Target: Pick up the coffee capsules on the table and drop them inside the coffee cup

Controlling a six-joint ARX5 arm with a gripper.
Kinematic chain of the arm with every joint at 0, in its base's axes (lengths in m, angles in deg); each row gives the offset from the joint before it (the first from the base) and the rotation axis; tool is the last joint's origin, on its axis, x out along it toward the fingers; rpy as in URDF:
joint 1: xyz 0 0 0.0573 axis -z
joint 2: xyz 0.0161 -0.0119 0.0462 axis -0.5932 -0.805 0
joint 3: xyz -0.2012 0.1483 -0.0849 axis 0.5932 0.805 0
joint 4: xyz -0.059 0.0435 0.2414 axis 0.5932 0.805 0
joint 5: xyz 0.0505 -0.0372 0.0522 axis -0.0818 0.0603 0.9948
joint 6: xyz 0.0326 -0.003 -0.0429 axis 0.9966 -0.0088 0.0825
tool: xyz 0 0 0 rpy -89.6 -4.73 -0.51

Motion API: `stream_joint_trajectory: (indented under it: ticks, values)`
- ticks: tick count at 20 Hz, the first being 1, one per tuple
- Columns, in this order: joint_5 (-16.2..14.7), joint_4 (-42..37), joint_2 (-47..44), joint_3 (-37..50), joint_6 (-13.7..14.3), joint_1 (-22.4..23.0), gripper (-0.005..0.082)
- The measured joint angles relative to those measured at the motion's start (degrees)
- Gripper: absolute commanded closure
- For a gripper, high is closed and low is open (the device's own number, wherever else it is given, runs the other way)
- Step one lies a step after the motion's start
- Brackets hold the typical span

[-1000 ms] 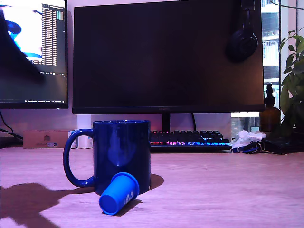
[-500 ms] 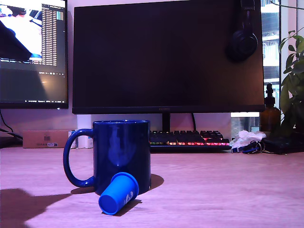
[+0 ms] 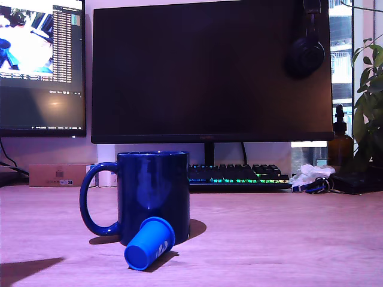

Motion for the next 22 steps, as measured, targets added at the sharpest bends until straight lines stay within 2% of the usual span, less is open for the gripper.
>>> stream_joint_trajectory:
  ticks: [2, 4, 5, 6, 8, 13, 16, 18, 20, 22]
  values:
    - [1.42, -0.13, 0.02, 0.0, -1.07, 1.44, 0.0791]
    - [4.11, -0.17, 0.02, 0.0, -3.21, 3.23, 0.0791]
    - [5.51, -0.22, 0.02, 0.0, -3.3, 4.15, 0.0791]
    - [6.51, -0.31, 0.02, 0.0, -5.18, 5.03, 0.0791]
    - [8.35, -2.08, 0.02, 0.2, -7.1, 6.86, 0.0791]
    - [11.96, -6.29, -0.96, 1.84, -9.6, 12.61, 0.0791]
    - [14.34, -12.41, -6.19, 1.86, -11.17, 16.61, 0.0791]
    - [17.59, -15.17, -10.69, 1.86, -12.55, 19.54, 0.0791]
    - [19.45, -17.05, -15.54, 1.86, -12.7, 22.49, 0.0791]
    - [23.93, -18.99, -19.71, 1.88, -12.76, 25.53, 0.079]
